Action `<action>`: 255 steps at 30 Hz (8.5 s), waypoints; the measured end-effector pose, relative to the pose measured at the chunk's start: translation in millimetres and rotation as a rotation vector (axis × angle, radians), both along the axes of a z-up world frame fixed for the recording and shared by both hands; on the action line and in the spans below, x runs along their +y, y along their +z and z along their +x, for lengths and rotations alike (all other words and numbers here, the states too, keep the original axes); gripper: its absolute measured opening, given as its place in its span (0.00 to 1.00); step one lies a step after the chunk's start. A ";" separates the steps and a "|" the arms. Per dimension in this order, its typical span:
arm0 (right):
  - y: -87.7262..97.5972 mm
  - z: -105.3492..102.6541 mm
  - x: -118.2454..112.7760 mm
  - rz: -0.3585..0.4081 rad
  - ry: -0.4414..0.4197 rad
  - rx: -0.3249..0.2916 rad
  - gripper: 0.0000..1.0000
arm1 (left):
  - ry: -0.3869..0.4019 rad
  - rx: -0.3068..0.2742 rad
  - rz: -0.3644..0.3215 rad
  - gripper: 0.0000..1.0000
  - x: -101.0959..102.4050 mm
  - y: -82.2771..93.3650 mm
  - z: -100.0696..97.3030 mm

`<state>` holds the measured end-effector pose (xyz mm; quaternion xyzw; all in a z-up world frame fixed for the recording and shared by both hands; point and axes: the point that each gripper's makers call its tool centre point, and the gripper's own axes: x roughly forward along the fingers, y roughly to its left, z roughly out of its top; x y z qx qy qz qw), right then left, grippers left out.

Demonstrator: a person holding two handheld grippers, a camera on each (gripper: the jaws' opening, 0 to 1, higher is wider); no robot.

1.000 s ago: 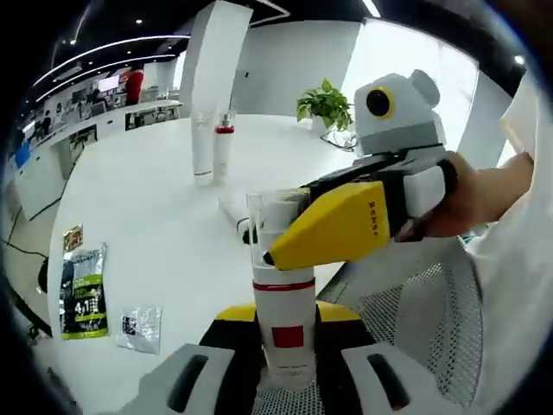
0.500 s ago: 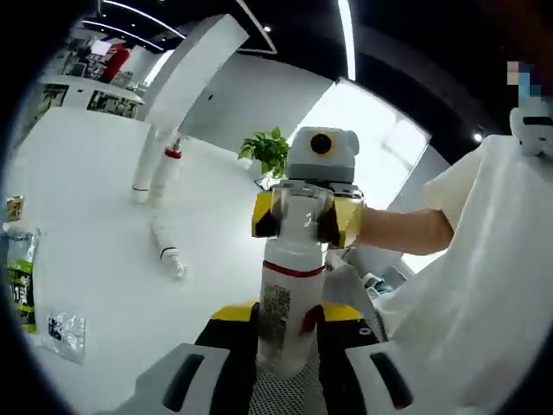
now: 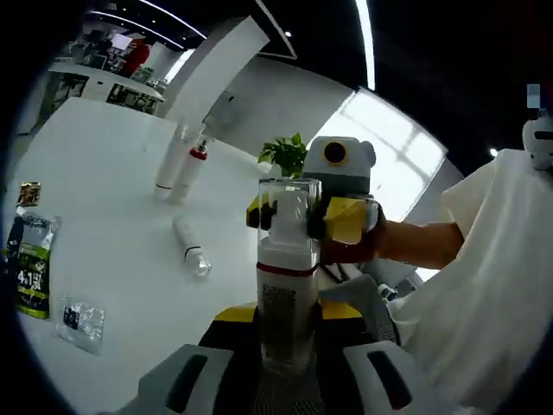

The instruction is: Arrange the skincare products in the storage area until every visible bottle or jar stands upright without overlapping.

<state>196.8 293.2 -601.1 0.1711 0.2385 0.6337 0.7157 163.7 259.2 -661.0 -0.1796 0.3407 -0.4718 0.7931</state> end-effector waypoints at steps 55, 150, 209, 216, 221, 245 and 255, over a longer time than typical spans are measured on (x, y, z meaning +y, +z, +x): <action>-28.0 73.8 -72.1 -0.126 -0.394 0.012 0.20 | 0.013 -0.140 0.613 0.24 30.1 -77.8 7.1; -122.8 252.0 -115.7 -0.489 -0.640 -0.428 0.24 | -0.090 -0.171 0.826 0.22 45.4 -104.7 4.3; -123.5 191.6 -129.1 -0.526 -0.380 -0.345 0.28 | -0.090 -0.175 0.834 0.22 46.8 -105.3 4.7; -127.9 144.9 -120.4 -0.681 0.123 -0.506 0.31 | -0.081 -0.187 0.840 0.22 48.2 -103.6 6.3; -133.2 125.9 -116.6 -0.829 0.480 -0.655 0.45 | -0.071 -0.192 0.847 0.22 50.3 -103.0 7.8; -202.3 116.5 -113.8 -1.116 1.169 -0.894 0.30 | 0.001 -0.238 0.886 0.22 62.4 -94.9 18.0; -199.9 114.7 -113.7 -1.150 0.850 -0.737 0.18 | 0.040 -0.251 0.870 0.22 64.9 -88.5 22.0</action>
